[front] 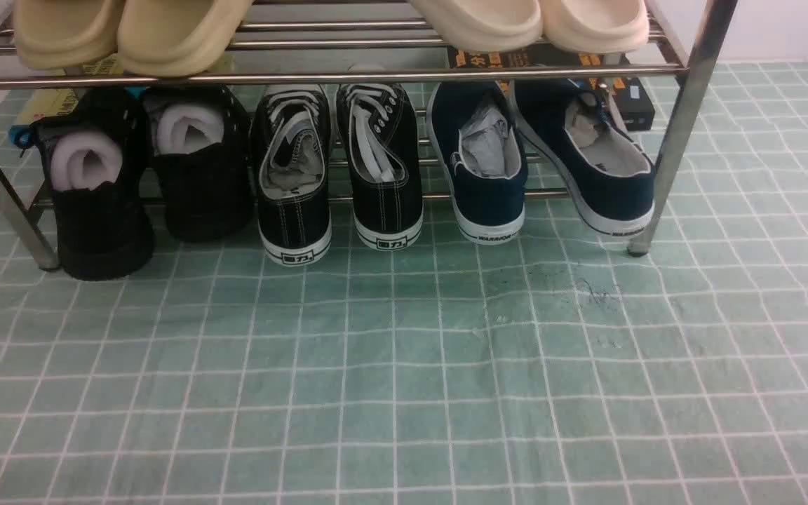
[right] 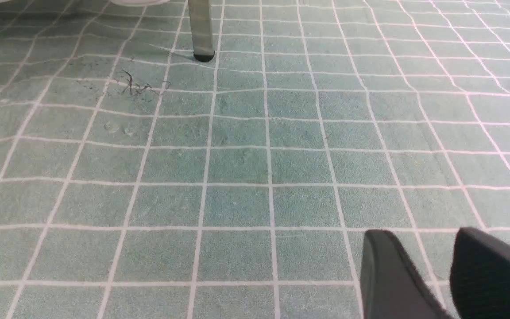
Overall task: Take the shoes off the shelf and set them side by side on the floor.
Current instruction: 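Grasp the leftmost shoe on the bottom shelf of the shoe rack with the left gripper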
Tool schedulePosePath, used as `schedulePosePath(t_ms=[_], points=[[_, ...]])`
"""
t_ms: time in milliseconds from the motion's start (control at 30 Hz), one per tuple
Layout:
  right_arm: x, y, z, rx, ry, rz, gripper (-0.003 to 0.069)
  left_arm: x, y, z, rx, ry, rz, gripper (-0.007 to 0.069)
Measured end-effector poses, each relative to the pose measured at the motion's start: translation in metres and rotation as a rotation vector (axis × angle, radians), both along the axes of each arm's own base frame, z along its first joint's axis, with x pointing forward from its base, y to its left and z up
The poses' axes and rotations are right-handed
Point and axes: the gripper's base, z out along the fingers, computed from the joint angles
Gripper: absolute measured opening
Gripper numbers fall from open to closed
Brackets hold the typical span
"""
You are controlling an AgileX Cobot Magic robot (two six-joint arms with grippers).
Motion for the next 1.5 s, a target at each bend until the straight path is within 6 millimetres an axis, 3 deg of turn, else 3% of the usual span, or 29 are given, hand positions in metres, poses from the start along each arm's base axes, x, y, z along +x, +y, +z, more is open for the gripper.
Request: schedulePosePath(t_ms=[700,833,867,900,1000,1100,1233,1500], points=[[0.0,0.0,0.0,0.0,0.0,0.0,0.0237,0.0,0.0,0.0,-0.026,-0.002,0.002,0.0243],[0.0,0.0,0.0,0.0,0.0,0.0,0.0237,0.0,-0.005,0.0,-0.28,-0.019,0.021,0.0243],[0.0,0.0,0.0,0.0,0.0,0.0,0.0237,0.0,-0.008,0.0,-0.429,-0.025,0.032,0.0243],[0.0,0.0,0.0,0.0,0.0,0.0,0.0237,0.0,-0.008,0.0,-0.44,-0.026,0.035,0.0243],[0.0,0.0,0.0,0.0,0.0,0.0,0.0237,0.001,-0.017,0.001,-0.906,-0.023,0.08,0.0243],[0.0,0.0,0.0,0.0,0.0,0.0,0.0237,0.0,-0.021,0.001,-1.171,-0.006,0.115,0.0243],[0.0,0.0,0.0,0.0,0.0,0.0,0.0237,0.0,-0.022,0.002,-1.27,-0.005,0.132,0.0243],[0.0,0.0,0.0,0.0,0.0,0.0,0.0237,0.002,-0.018,0.005,-1.196,-0.062,0.122,0.0199]])
